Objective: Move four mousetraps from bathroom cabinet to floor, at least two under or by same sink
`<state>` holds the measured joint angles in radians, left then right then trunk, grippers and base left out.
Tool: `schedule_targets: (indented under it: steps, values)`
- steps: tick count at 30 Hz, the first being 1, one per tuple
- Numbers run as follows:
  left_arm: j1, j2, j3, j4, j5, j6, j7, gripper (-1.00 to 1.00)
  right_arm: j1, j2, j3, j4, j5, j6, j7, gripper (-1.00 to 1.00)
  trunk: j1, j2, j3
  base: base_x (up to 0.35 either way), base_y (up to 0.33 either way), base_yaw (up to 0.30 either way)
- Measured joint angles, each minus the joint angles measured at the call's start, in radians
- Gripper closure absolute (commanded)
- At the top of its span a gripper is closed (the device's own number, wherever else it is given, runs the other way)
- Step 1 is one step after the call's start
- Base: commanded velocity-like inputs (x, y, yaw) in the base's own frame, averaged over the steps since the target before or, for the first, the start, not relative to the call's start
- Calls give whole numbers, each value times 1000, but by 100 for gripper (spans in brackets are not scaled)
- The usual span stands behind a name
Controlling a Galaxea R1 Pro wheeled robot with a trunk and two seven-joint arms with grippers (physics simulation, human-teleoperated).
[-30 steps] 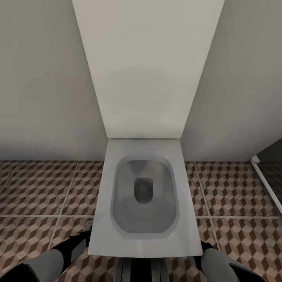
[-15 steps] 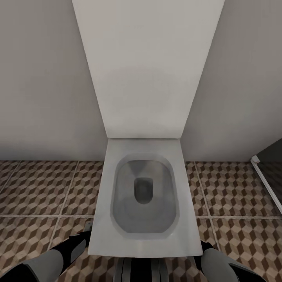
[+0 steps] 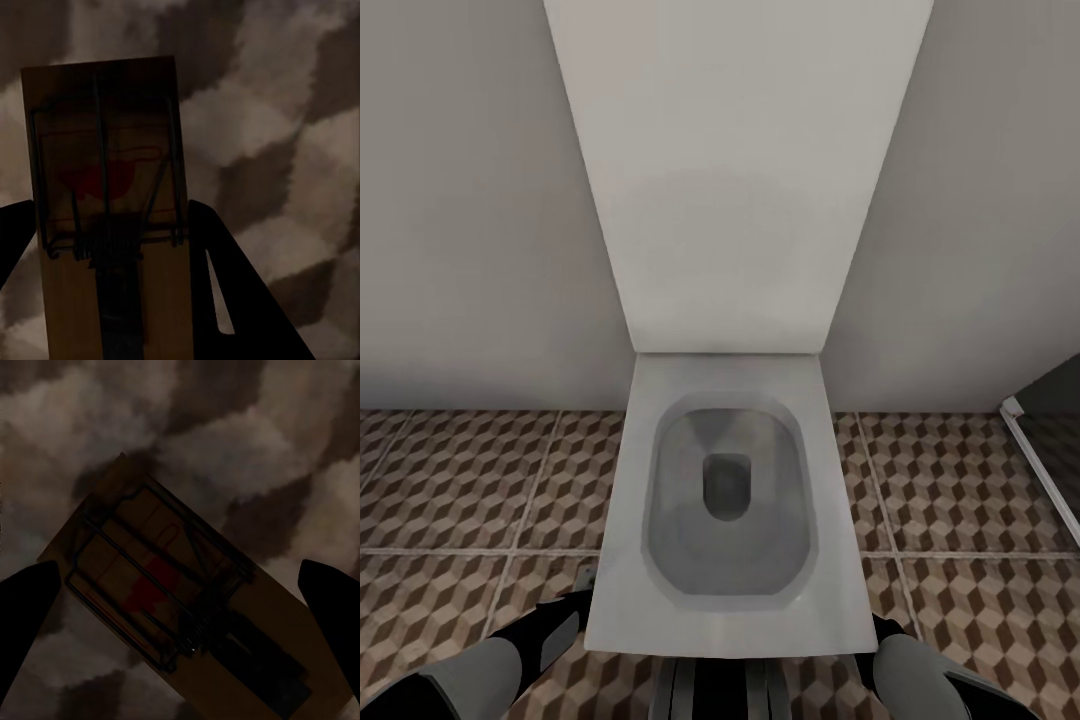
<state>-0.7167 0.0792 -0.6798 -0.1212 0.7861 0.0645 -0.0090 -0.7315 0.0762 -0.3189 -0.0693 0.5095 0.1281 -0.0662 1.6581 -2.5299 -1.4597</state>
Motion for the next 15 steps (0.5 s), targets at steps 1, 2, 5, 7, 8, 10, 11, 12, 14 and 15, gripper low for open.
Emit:
schedule_targets:
  steps: [1,2,5,7,8,10,11,12,14,15]
  values:
    - [0,0,0,0,0,0,0,100,0,0,-1,0,1,0,0,100,0,0,0,0,0,0]
    - [0,0,0,0,0,0,0,100,0,0,-2,0,0,0,0,100,0,0,0,0,0,0]
    - [0,0,0,0,0,0,0,100,0,0,-2,0,1,0,0,100,0,0,0,0,0,0]
    - [0,0,0,0,0,0,0,100,0,0,-1,0,1,-3,0,100,0,0,0,0,0,0]
    - [0,0,0,0,0,0,0,100,0,0,-2,0,1,-5,-1,100,0,0,0,0,0,0]
    - [0,0,0,0,0,0,0,100,0,0,-1,0,0,-11,-1,100,0,0,0,0,0,0]
    - [0,0,0,0,0,0,0,100,0,0,0,0,0,-13,-1,100,0,0,0,0,0,0]
    - [0,0,0,0,0,0,0,100,0,0,-1,0,0,-14,-1,100,0,0,0,0,0,0]
    - [0,0,0,0,0,0,0,100,0,0,-1,0,0,-17,-1,100,0,0,0,0,0,0]
    - [0,0,0,0,0,0,0,100,0,0,-2,0,0,-18,-1,100,0,0,0,0,0,0]
